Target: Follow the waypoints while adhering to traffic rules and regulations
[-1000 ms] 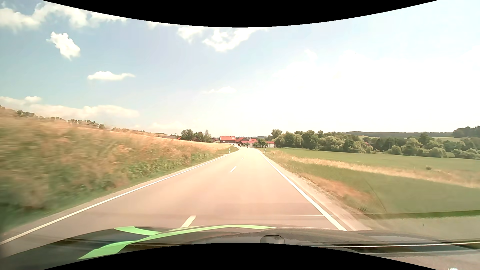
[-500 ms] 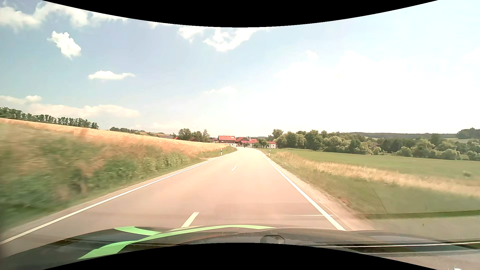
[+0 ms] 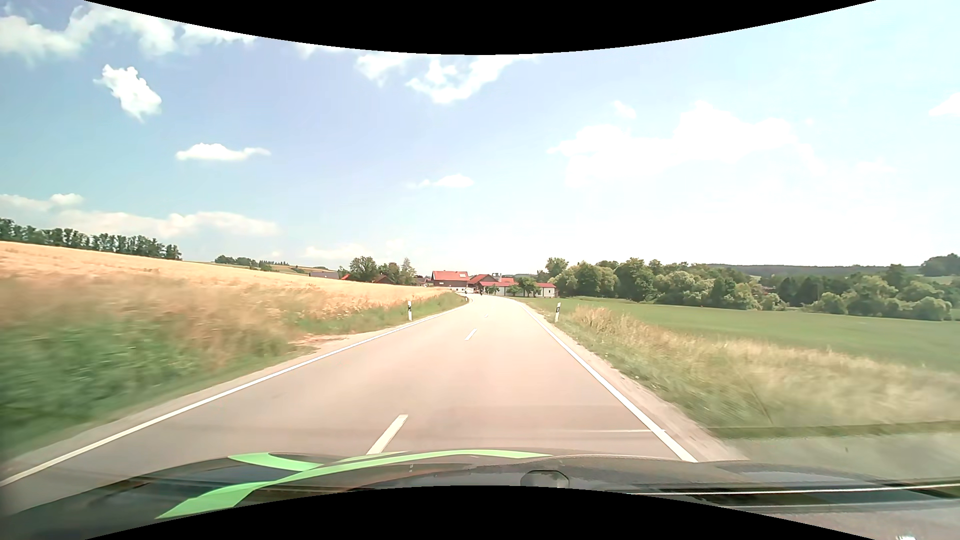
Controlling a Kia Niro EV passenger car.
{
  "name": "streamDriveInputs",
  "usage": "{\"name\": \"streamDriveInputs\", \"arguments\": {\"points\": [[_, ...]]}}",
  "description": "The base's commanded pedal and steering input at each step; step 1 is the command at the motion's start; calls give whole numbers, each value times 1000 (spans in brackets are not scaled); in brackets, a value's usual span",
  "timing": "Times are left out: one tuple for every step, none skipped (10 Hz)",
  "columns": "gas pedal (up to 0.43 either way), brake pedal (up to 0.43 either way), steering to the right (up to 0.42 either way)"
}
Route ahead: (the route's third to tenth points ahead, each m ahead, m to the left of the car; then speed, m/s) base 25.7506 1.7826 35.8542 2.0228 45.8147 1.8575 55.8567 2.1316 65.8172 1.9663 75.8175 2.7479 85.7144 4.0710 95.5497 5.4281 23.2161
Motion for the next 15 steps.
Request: {"name": "streamDriveInputs", "arguments": {"points": [[0,0,3],[0,0,3],[0,0,3],[0,0,3],[0,0,3],[0,0,3],[0,0,2],[0,0,0],[0,0,-1],[0,0,-2],[0,0,-3],[0,0,-2],[0,0,-3],[0,0,-3],[0,0,-4]]}}
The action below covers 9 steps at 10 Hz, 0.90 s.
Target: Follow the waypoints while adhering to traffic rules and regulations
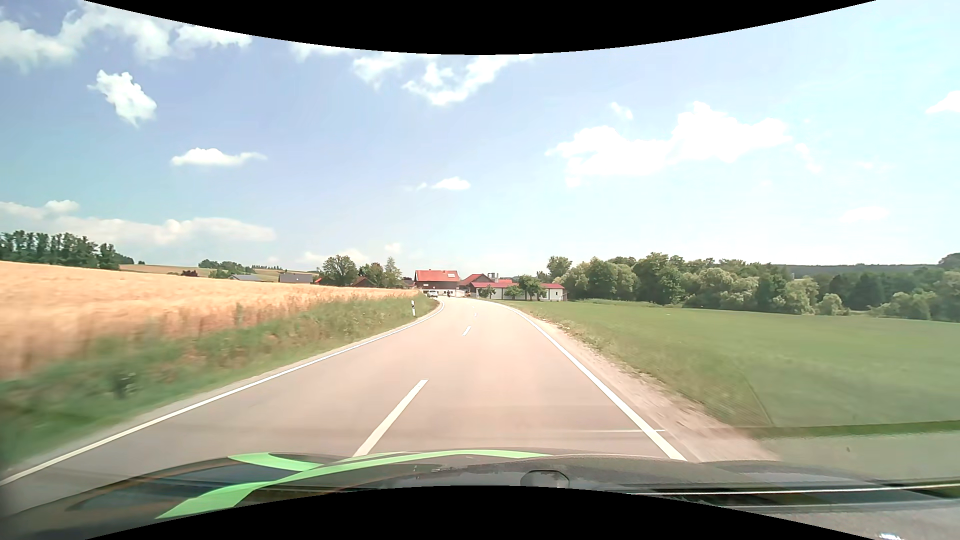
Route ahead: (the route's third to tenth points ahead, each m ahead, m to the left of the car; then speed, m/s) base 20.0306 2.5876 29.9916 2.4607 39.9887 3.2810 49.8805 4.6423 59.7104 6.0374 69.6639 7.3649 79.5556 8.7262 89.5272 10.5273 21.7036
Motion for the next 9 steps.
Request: {"name": "streamDriveInputs", "arguments": {"points": [[0,0,-6],[0,0,-8],[0,0,-8],[0,0,-8],[0,0,-11],[28,0,-11],[47,0,-13],[59,0,-15],[79,0,-17]]}}
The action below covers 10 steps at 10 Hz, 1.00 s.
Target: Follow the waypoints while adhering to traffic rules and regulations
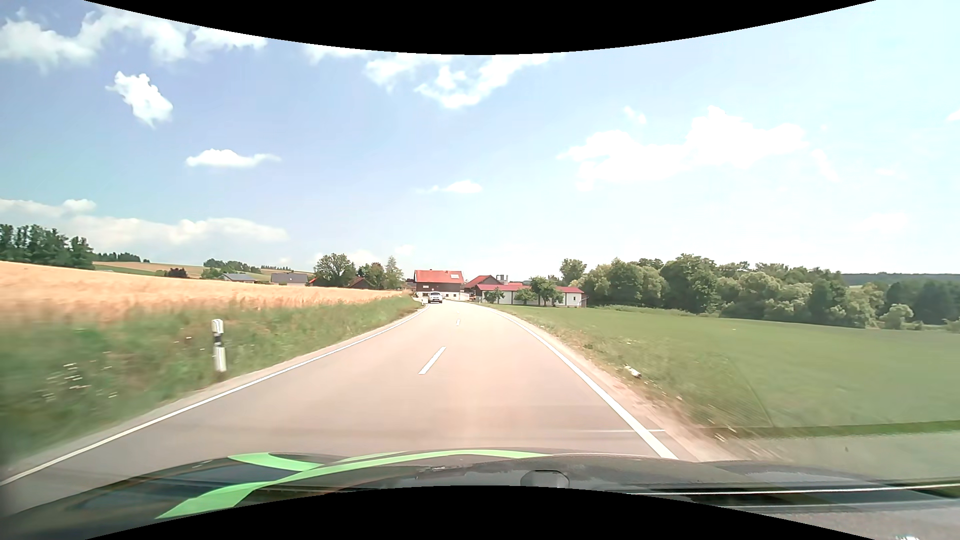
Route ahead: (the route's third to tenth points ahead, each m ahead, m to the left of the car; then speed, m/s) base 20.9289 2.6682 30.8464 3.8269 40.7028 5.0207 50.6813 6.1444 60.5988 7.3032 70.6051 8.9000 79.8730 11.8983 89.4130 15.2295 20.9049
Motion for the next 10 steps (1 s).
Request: {"name": "streamDriveInputs", "arguments": {"points": [[87,0,-20],[98,0,-20],[118,0,-21],[150,0,-24],[169,0,-25],[197,0,-26],[220,0,-26],[228,0,-25],[248,0,-25],[248,0,-25]]}}
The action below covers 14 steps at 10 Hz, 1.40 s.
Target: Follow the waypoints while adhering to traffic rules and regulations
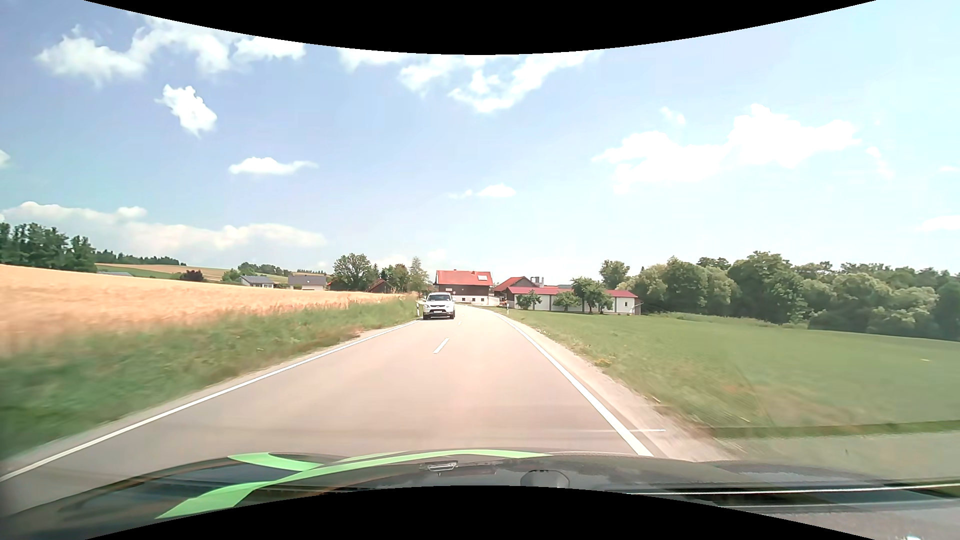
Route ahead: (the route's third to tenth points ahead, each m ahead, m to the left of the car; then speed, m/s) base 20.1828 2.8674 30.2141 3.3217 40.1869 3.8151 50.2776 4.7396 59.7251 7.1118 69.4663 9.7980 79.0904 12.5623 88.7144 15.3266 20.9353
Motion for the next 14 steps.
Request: {"name": "streamDriveInputs", "arguments": {"points": [[248,0,-25],[260,0,-24],[260,0,-23],[260,0,-21],[260,0,-21],[260,0,-21],[248,0,-21],[248,0,-21],[220,0,-18],[169,0,-16],[138,0,-16],[130,0,-16],[130,0,-16],[130,0,-16]]}}
